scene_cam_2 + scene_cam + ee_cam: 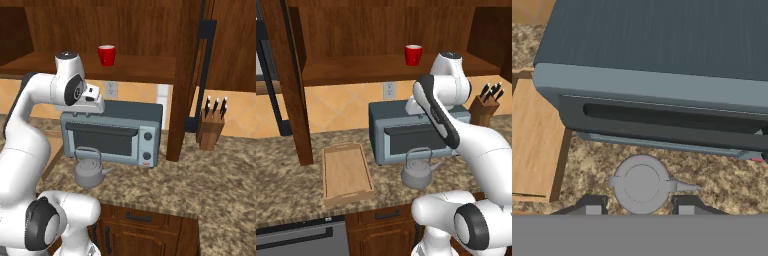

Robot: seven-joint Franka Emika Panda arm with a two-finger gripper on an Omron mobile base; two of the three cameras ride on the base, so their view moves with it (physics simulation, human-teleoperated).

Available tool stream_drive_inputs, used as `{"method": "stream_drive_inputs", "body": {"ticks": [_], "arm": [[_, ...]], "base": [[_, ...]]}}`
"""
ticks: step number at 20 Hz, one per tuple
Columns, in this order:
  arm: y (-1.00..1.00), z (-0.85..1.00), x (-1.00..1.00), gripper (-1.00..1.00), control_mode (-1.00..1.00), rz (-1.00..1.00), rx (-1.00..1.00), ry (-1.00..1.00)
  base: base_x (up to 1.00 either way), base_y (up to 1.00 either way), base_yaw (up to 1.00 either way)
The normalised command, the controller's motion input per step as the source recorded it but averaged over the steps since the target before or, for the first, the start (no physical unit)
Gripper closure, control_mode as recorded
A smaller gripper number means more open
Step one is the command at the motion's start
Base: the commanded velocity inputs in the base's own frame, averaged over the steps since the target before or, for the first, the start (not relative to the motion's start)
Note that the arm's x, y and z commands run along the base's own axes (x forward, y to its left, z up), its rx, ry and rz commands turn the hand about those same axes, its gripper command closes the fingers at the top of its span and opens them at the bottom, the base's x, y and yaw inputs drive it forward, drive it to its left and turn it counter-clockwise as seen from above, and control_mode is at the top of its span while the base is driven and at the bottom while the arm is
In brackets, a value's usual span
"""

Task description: Pick the kettle from the counter and place it on the tray. Then pick the mug from the cabinet and place it on the tray. Then close the cabinet doors.

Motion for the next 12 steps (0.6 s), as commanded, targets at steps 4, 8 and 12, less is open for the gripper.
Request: {"method": "stream_drive_inputs", "body": {"ticks": [4,8,12], "arm": [[0.02,0.0,-0.1,-1.0,-1.0,0.0,0.0,0.0],[-0.01,0.0,-0.48,-1.0,-1.0,0.0,-0.02,-0.35],[-0.09,0.14,-0.64,-1.0,-1.0,-0.04,0.0,-0.64]], "base": [[0.0,0.0,0.0],[0.0,0.0,0.0],[0.0,0.0,0.0]]}}
